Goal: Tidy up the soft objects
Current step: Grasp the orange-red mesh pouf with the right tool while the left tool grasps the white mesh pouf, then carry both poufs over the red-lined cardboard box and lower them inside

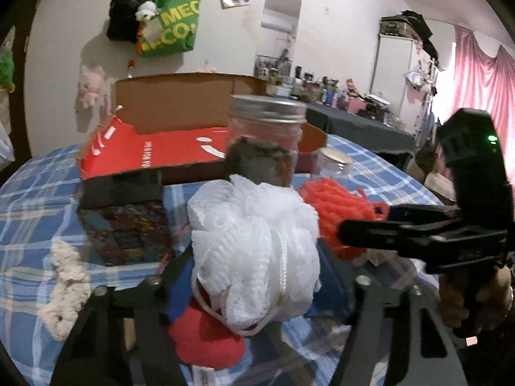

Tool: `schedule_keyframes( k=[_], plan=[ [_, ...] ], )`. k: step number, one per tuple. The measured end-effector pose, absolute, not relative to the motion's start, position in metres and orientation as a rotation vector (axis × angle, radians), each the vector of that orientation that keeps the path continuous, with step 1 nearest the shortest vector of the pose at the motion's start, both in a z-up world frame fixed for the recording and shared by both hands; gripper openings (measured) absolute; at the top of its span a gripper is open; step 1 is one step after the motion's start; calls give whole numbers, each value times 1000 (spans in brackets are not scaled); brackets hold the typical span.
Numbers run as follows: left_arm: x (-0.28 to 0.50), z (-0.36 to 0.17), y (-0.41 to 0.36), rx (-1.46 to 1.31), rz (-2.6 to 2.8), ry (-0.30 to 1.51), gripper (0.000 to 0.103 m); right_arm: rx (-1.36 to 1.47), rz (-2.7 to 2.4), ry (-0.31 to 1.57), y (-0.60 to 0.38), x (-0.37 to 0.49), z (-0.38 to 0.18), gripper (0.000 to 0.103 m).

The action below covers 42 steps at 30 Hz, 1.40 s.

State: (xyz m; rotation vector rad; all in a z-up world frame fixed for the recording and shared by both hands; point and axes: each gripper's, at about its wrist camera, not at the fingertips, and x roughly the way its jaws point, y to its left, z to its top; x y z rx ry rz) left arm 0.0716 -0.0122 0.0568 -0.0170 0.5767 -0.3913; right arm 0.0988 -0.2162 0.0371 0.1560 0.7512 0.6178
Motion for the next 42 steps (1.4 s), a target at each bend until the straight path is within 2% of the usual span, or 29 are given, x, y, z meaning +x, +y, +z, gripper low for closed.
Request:
schedule_keyframes(
  k=[2, 5, 11, 17, 27, 42],
  plan=[
    [71, 55, -14, -11, -415, 578, 59, 179, 638, 755, -218, 99, 33, 45],
    [66, 57, -16, 4, -426, 558, 53, 151, 625, 714, -216, 92, 36, 40],
    [59, 63, -10, -7, -440, 539, 41, 121, 569, 647, -214, 72, 46, 39],
    [50, 72, -2, -22, -447, 520, 34, 111, 547, 620, -212, 58, 55, 39],
    [42, 81, 7, -27, -442, 488, 31, 97, 506, 565, -216, 44, 73, 39],
    [31, 136, 42, -26, -361, 346, 30, 64, 466, 450, -225, 37, 121, 39]
  ],
)
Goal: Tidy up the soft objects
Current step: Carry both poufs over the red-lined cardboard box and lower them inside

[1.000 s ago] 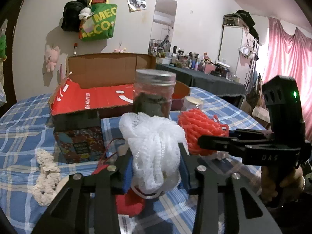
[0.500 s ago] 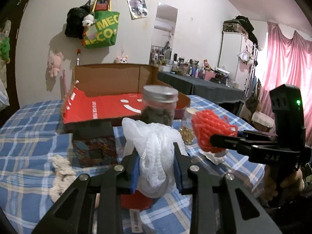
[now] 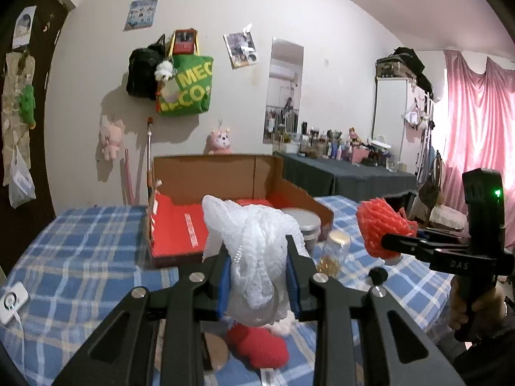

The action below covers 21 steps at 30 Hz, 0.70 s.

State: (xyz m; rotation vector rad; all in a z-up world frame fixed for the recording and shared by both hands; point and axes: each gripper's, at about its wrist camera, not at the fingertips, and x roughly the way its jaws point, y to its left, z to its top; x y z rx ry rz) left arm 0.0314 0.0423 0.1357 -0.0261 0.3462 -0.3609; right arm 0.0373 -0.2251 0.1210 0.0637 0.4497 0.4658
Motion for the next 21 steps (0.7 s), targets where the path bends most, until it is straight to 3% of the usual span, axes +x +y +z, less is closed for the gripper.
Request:
schedule_keyframes(
  k=[11, 21],
  plan=[
    [61, 175, 53, 16, -366, 268, 30, 6, 494, 385, -225, 76, 165, 39],
    [115, 194, 49, 73, -446, 329, 30, -91, 564, 464, -210, 139, 187, 39]
  ],
)
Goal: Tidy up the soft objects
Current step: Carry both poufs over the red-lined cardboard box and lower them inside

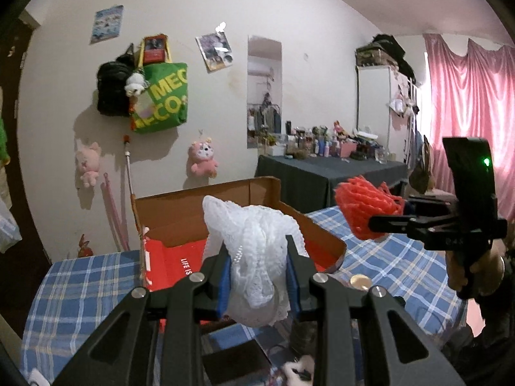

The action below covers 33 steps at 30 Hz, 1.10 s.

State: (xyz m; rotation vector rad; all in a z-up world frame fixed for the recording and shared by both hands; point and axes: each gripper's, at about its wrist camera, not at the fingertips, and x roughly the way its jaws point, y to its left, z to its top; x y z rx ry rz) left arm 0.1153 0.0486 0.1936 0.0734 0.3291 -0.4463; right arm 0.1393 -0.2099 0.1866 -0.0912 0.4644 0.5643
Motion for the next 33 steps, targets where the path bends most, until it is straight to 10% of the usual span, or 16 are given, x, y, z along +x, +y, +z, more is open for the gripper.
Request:
schedule_keyframes(
  k=[33],
  plan=[
    [398, 114, 9, 216, -431, 814, 31, -124, 388, 1068, -137, 448, 88, 39]
  ],
)
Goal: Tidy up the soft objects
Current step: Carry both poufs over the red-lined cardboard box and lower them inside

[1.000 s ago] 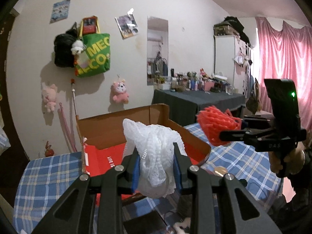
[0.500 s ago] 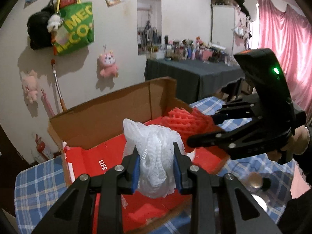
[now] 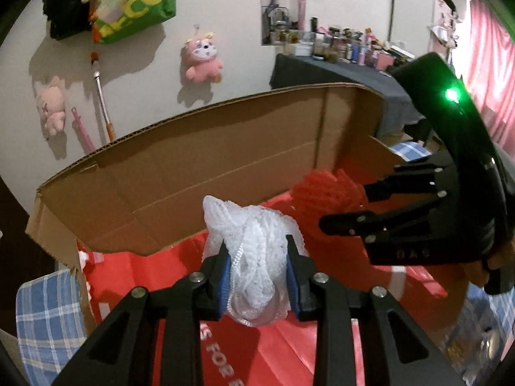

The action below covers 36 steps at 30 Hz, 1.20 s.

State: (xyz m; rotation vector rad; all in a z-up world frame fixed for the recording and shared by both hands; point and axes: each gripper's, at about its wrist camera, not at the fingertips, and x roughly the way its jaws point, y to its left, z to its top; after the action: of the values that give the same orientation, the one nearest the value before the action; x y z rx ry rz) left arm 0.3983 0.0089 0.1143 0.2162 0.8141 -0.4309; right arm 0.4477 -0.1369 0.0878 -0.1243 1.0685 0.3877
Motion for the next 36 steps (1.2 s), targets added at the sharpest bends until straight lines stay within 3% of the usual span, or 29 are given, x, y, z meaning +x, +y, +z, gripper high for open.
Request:
schedule_keyframes(
  k=[24, 36],
  plan=[
    [419, 109, 13, 202, -361, 819, 34, -149, 380, 1089, -123, 457, 80, 39],
    [424, 101, 16, 187, -346, 827, 46, -147, 404, 1100, -121, 463, 72, 46]
  ],
)
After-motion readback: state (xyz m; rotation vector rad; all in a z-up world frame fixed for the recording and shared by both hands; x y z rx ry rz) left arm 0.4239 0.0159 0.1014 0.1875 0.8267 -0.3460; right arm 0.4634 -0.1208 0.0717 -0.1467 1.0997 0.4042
